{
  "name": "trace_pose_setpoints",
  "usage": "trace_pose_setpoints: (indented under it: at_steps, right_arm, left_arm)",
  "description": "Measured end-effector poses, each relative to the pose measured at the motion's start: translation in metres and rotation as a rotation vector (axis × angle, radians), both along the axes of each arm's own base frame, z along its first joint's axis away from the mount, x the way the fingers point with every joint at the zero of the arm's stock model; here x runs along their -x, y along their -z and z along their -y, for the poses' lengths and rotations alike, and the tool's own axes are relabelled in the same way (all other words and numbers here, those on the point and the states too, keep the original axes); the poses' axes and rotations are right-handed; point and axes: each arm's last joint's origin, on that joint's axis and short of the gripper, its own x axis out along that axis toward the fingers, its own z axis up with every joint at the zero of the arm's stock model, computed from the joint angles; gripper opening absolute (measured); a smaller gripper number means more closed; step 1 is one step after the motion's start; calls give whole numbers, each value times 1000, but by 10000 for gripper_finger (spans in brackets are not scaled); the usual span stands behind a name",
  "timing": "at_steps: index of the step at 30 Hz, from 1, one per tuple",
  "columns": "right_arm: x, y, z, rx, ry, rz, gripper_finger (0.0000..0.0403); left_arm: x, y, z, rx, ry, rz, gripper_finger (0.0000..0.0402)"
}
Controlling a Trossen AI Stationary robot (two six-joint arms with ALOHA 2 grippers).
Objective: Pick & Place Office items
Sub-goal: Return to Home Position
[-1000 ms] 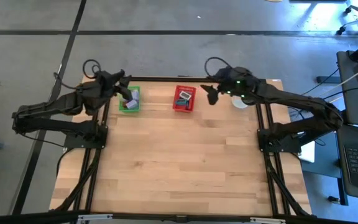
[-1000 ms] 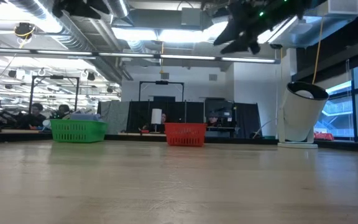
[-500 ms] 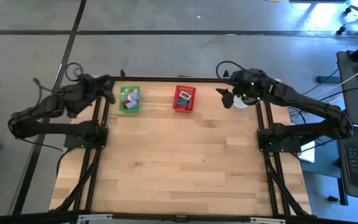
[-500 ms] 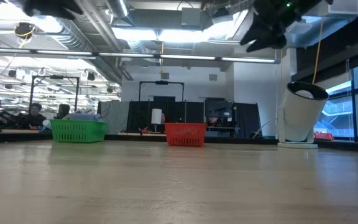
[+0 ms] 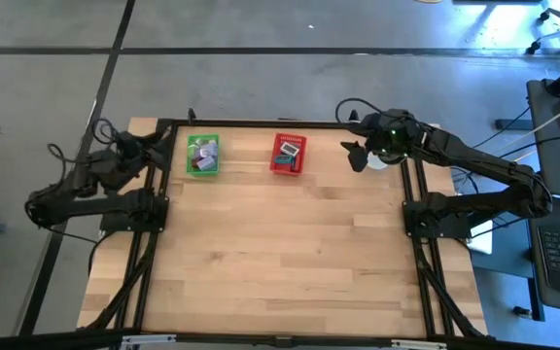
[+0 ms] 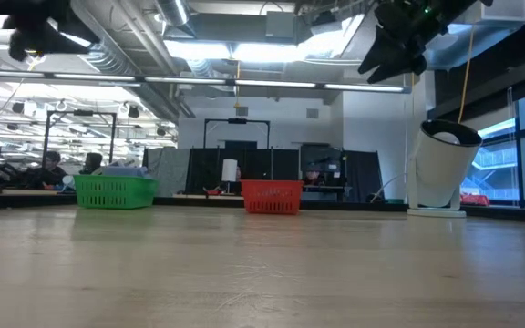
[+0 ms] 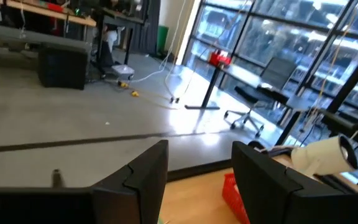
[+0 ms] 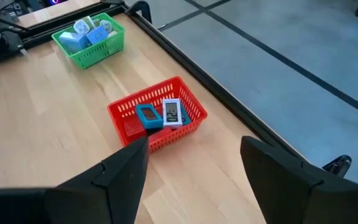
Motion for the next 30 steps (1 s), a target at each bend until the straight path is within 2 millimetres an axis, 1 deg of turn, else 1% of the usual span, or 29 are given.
trace_pose_setpoints:
  at_steps: [6,9,11,16,21,24,26,30]
  right_arm:
    - [0,0,0,19,2,-13,259]
    - [0,0,0,27,-4,-19,259]
    - [0,4,1,25,-4,-25,259]
    - [-3,32,2,-9,12,-21,259]
    - [-1,69,1,-77,32,10,259]
    - [6,89,-2,-108,61,35,259]
    - [13,101,-5,-118,74,67,259]
    - [25,116,-11,-107,89,203,259]
  left_arm:
    - [-16,23,-2,-79,40,22,173]
    - [-24,39,-3,-63,77,7,173]
    - [-31,52,-4,-36,91,6,173]
    - [-45,78,-6,-38,122,37,173]
    - [-50,97,-7,-9,119,34,173]
    - [-51,101,-7,12,117,51,173]
    - [-51,104,-7,18,116,30,173]
    - [-51,107,-7,27,115,6,173]
